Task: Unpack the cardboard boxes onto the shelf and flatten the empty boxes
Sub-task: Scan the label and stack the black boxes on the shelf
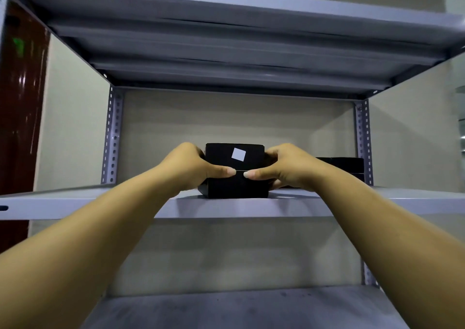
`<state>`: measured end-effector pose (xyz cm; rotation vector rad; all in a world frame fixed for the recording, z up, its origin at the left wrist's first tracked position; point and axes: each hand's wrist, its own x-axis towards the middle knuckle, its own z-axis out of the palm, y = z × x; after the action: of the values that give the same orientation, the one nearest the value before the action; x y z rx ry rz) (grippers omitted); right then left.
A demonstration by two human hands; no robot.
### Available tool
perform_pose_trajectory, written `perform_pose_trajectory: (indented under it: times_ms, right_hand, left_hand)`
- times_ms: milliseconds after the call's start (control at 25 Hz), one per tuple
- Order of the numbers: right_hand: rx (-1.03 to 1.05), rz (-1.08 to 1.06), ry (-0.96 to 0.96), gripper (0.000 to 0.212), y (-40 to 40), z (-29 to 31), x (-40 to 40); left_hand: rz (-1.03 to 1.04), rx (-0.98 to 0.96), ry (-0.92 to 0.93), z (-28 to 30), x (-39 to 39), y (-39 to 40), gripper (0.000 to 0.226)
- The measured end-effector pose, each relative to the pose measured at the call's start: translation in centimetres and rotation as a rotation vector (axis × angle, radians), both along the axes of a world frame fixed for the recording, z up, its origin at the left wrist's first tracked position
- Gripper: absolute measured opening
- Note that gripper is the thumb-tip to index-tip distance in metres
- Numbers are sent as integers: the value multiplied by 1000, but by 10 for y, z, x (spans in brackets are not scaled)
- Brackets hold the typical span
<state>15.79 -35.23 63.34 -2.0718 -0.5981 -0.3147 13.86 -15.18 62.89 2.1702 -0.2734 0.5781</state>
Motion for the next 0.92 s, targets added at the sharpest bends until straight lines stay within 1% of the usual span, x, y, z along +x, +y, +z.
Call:
perform_pose_trajectory:
  times_ms: [80,240,320,480,640,720,760,800,880,920]
  right_hand:
    - [-1,-42,-8,31,-2,1,10]
    - [-13,-141,-26,30,-10,1,31]
    - [9,-174,-22,30,-16,1,40]
    - [59,-175,-14,24,-28,-1,49]
    - [47,-167,-33,19,-37,-4,59]
    - [50,-148,-71,18,-41,-6,61]
    - [27,-158,-121,22,-44,-7,61]
    - [-23,-190,-194,31,-47,-8,61]
    - [-175,-272,-360,51,-55,-9,57]
    - [-265,-302,-448,55,-59,-9,53]
  left_hand:
    - [15,12,4,2,11,-5,31]
    - [63,18,8,5,37,-14,44]
    - [70,10,13,5,48,-20,45]
    - [26,-37,15,2,68,-32,38]
    - [31,-27,-2,-4,83,-38,44]
    - [42,-1,-7,-4,86,-36,56]
    - [50,29,-22,-3,85,-34,62]
    - [62,79,-57,-3,82,-32,65]
    - [113,243,-192,-7,72,-27,58]
    - [154,357,-301,-9,67,-22,53]
